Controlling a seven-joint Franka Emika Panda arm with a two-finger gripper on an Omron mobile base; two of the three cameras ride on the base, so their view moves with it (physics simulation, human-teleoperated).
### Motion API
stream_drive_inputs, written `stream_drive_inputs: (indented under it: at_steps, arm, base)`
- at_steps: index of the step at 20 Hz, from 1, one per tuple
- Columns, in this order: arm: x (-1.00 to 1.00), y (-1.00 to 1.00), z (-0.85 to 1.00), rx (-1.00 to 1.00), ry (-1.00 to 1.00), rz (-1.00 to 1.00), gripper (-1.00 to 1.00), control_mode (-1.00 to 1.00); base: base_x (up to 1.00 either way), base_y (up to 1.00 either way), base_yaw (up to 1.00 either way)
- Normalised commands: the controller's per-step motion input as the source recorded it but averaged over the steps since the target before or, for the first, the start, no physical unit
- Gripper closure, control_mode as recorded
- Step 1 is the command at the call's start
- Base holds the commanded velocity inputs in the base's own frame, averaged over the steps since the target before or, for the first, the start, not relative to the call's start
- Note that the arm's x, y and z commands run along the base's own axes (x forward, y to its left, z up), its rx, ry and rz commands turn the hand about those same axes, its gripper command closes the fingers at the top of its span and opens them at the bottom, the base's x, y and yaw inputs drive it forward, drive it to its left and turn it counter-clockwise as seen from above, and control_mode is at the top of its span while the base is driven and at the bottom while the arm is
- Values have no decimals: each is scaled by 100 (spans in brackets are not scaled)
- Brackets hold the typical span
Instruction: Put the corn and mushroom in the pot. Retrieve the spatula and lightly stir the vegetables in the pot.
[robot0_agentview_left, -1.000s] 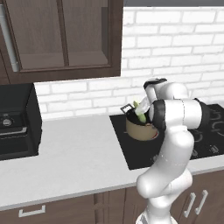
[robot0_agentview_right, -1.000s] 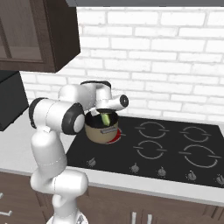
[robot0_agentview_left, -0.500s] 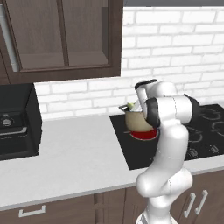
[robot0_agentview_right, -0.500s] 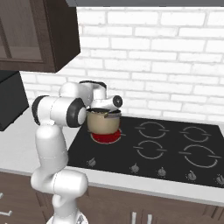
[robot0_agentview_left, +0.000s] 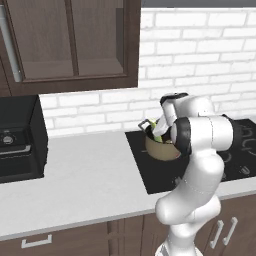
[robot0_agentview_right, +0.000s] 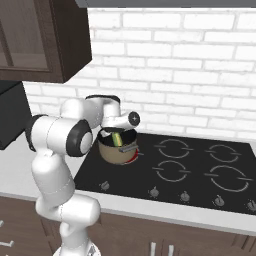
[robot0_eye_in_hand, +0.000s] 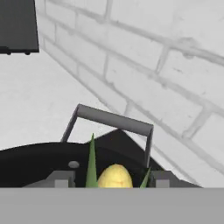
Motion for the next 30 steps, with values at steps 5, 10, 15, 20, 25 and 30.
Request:
stream_drive_inputs:
  at_steps: [5, 10, 15, 20, 25, 30]
  arm:
    - [-12, 0, 56, 0, 0, 0, -100, -100]
    - [-39, -19, 100, 1, 0, -3, -100, -100]
    - [-87, -53, 100, 4, 9, -15, -100, -100]
    - [-80, -59, 100, 5, 53, -30, -100, -100]
    - [-73, -46, 80, 3, 65, -35, -100, -100]
    - [-83, -21, -2, 0, 52, -33, -100, -100]
  base:
    - [0, 0, 0]
    - [0, 0, 0]
    - [0, 0, 0]
    - [0, 0, 0]
    - [0, 0, 0]
    - [0, 0, 0]
